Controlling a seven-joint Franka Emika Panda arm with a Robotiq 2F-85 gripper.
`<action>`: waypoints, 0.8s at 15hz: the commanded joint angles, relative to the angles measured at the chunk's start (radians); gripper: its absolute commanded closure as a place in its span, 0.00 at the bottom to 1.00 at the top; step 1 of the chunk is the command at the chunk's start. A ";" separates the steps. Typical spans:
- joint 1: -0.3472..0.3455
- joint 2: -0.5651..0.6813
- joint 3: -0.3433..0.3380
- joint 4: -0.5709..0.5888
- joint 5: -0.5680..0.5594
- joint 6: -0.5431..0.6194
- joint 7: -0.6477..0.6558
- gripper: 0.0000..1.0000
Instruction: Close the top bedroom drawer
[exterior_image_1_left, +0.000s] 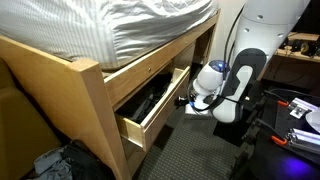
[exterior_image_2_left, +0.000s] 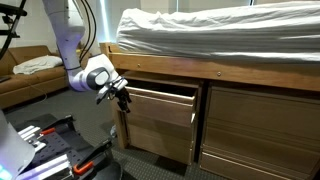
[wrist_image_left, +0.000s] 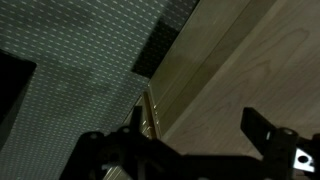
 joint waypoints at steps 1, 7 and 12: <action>-0.169 -0.026 0.173 0.056 -0.038 -0.001 -0.090 0.00; -0.135 0.002 0.299 0.137 -0.012 0.001 -0.095 0.00; -0.241 0.008 0.477 0.162 -0.067 -0.002 -0.139 0.00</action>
